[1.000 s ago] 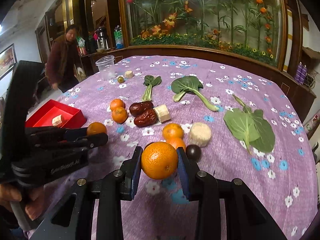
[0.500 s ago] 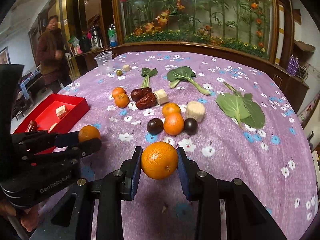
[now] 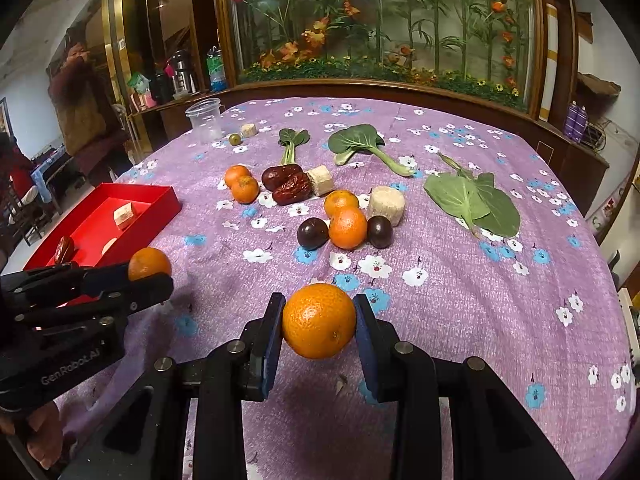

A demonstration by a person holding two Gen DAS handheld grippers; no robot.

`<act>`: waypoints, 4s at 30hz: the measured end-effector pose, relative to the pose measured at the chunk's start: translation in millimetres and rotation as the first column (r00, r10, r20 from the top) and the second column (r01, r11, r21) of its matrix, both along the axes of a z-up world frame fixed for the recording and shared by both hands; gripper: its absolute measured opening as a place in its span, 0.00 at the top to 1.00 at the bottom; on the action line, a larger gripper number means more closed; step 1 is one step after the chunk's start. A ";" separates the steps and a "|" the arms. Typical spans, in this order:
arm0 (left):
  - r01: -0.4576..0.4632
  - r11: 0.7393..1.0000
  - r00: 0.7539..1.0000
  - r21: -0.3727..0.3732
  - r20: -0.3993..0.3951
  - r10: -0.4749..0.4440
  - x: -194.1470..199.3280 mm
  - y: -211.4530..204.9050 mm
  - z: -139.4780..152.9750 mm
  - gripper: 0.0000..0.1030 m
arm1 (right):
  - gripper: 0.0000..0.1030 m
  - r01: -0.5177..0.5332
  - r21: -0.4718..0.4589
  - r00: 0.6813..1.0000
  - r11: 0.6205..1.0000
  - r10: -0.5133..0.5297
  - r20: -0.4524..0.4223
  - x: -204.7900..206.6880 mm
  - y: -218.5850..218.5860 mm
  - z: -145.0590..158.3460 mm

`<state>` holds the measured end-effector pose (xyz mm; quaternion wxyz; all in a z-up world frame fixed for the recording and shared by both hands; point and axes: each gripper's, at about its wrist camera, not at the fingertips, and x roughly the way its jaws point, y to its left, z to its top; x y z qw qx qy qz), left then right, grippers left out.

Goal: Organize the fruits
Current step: 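Carry the mandarin with the left tool while the right tool carries its mandarin over the red tray, then open the left tool to drop its mandarin while the right tool drops its mandarin into the tray, then move both open tools back toward the mandarins on the cloth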

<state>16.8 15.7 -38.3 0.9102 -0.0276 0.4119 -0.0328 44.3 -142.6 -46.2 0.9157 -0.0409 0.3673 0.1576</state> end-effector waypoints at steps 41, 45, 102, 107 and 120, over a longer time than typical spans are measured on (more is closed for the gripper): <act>-0.089 0.996 0.995 0.005 -0.051 0.090 -45.5 66.1 -19.2 0.71 | 0.64 -0.115 -0.002 0.993 0.993 0.115 -0.001 -21.0 62.5 0.7; -0.085 0.996 0.995 -0.013 -0.046 0.085 -50.6 66.0 -13.4 0.71 | 0.64 -0.130 0.002 0.992 0.992 0.130 -0.006 -24.3 68.7 -1.0; -0.428 0.903 0.902 -0.028 -0.078 0.425 -30.5 209.4 -6.8 0.39 | 0.57 -0.352 0.026 0.932 0.936 0.352 -0.082 56.5 244.3 -15.7; -0.454 0.891 0.890 -0.022 -0.068 0.451 -34.9 213.2 -1.9 0.19 | 0.34 -0.338 0.016 0.939 0.941 0.338 -0.059 52.6 241.8 -8.3; -0.450 0.893 0.893 -0.018 -0.044 0.449 -50.7 199.3 12.0 0.19 | 0.27 -0.285 0.059 0.958 0.957 0.286 0.000 30.7 198.9 17.2</act>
